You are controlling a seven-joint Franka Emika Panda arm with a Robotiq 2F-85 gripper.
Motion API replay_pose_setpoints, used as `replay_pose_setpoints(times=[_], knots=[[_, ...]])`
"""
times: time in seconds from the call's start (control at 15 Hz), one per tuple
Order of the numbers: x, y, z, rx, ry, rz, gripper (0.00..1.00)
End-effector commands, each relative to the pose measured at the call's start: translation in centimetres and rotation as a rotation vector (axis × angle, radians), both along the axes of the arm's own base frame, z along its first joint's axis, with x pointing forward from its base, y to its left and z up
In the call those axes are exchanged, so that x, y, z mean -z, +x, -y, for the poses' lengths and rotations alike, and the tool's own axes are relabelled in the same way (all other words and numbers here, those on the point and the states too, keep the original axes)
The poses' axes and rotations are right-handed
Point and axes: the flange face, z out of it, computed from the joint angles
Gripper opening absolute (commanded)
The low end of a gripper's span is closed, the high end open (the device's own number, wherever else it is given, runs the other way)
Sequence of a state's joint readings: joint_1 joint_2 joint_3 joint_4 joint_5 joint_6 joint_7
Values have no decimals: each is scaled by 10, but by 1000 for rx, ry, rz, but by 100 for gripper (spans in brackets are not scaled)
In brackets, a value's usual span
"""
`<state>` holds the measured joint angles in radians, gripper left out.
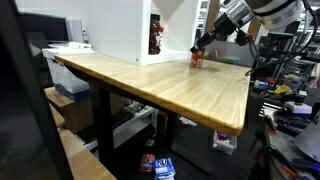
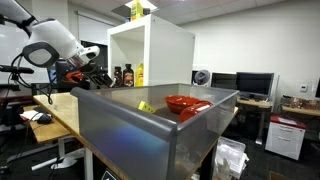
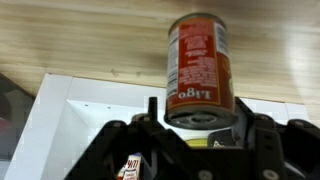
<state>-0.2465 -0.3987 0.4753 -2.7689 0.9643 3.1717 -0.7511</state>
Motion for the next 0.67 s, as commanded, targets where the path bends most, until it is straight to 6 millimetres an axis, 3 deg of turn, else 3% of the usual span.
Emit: replay_pose_setpoints(times=[0.0, 0.6], knots=[[-17, -13, -2, -5, -32, -3, 98], [-70, -7, -13, -45, -45, -181, 100]])
